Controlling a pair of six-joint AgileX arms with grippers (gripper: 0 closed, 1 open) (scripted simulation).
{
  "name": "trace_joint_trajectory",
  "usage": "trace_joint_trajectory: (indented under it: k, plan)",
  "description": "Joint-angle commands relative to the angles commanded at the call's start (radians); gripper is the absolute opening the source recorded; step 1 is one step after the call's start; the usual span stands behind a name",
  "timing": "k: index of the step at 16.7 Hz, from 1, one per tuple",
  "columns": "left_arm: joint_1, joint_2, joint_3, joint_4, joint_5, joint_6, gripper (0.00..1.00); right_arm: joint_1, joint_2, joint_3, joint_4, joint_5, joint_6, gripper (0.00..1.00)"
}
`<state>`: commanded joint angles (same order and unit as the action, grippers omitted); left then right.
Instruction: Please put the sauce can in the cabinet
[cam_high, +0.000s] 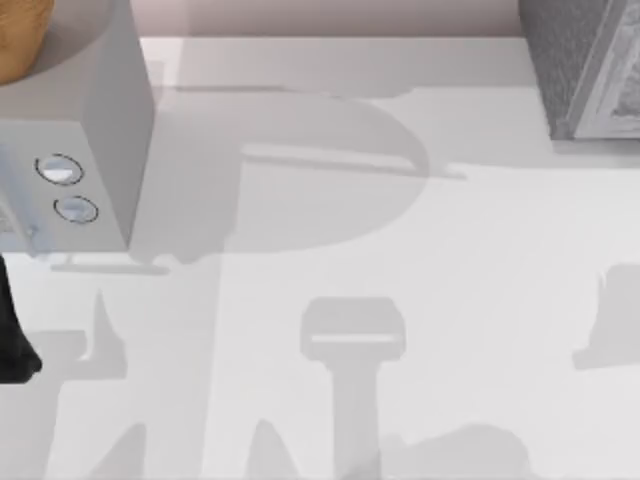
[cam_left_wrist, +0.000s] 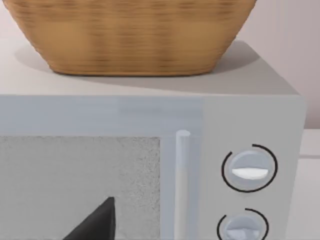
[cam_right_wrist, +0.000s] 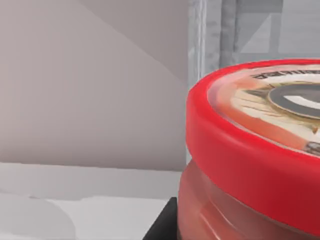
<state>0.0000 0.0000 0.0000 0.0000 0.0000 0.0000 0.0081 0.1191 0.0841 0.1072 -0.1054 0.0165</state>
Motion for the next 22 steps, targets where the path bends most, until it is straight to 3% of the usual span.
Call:
trace_joint_trajectory:
  k: [4, 12, 22]
  plan:
    - [0.0, 0.0, 0.0, 0.0, 0.0, 0.0, 1.0, -0.008, -0.116, -0.081, -0.104, 0.102, -0.016, 0.0]
    - [0.0, 0.0, 0.0, 0.0, 0.0, 0.0, 1.0, -0.005, -0.111, -0.076, -0.107, 0.104, -0.014, 0.0]
    - [0.0, 0.0, 0.0, 0.0, 0.0, 0.0, 1.0, 0.038, 0.178, 0.334, -0.215, 0.147, -0.011, 0.0]
